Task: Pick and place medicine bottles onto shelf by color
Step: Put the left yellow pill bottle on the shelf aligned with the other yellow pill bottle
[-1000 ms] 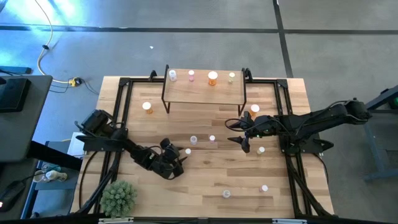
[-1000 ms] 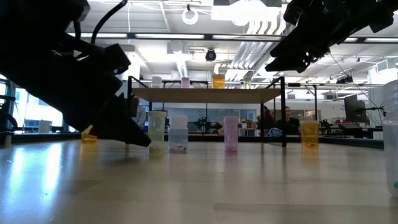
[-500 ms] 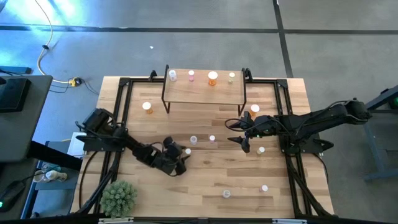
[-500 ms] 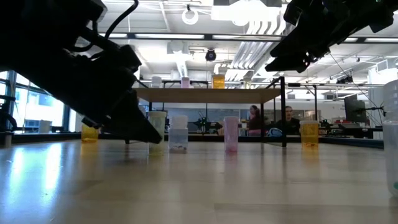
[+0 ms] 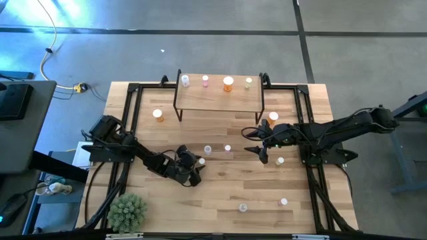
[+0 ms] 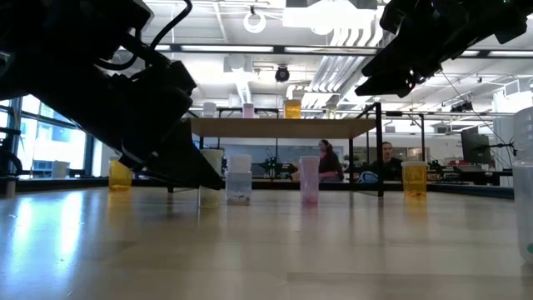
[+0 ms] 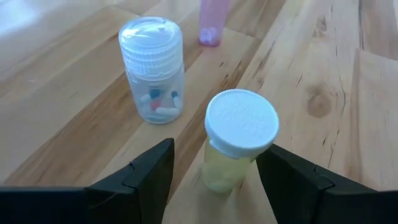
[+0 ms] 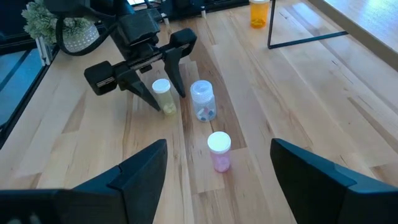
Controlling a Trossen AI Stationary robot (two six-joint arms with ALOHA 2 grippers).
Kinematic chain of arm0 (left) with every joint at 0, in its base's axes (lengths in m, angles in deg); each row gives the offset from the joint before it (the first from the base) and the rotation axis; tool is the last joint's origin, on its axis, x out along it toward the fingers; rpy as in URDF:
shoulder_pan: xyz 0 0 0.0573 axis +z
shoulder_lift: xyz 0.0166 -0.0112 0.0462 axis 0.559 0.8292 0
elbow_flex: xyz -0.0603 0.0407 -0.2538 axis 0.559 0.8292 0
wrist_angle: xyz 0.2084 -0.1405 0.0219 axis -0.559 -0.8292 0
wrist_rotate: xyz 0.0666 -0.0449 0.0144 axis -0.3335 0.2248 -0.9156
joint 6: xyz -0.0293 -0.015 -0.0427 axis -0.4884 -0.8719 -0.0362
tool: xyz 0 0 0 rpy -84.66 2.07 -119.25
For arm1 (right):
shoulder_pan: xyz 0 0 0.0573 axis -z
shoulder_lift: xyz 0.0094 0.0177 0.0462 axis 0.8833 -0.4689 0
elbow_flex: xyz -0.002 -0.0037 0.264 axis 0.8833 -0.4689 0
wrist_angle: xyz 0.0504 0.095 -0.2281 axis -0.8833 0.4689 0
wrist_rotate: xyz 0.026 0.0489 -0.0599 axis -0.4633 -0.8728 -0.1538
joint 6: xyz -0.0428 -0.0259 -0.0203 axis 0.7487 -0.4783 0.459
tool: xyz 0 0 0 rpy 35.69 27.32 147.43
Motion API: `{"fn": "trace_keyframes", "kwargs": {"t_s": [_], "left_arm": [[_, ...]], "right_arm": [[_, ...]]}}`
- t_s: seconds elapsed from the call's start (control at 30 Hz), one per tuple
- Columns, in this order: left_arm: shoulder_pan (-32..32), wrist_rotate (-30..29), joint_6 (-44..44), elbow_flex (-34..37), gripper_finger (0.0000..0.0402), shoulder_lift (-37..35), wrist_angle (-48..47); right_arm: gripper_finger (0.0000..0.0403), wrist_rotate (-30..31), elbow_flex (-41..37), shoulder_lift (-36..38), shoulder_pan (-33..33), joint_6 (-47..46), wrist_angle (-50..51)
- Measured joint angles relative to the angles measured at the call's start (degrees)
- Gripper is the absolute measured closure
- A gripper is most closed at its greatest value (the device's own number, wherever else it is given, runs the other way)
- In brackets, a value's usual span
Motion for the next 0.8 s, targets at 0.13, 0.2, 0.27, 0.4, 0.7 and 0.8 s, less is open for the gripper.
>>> {"fn": "trace_keyframes", "kwargs": {"t_s": [0.13,0.2,0.27,0.4,0.7,0.8], "left_arm": [[0.0,1.0,0.0,0.0,0.0222,0.0,0.0],[0.0,1.1,0.0,0.0,0.0240,0.0,0.0],[0.0,1.1,0.3,0.0,0.0258,0.0,0.0],[0.0,1.1,1.5,0.0,0.0288,0.0,0.0],[0.0,2.4,1.5,0.0,0.0314,-0.1,0.1],[-0.1,5.6,1.6,-0.7,0.0313,-0.2,0.2]], "right_arm": [[0.0126,0.0,0.0,0.0,0.0,0.0,0.0],[0.0126,0.0,0.0,0.0,0.0,0.0,0.0],[0.0126,0.0,0.0,0.0,0.0,0.0,0.0],[0.0126,0.0,0.0,0.0,0.0,0.0,0.0],[0.0126,0.0,0.0,0.0,0.0,0.0,0.0],[0.0126,-0.2,0.0,0.0,0.0,-0.3,-0.2]]}}
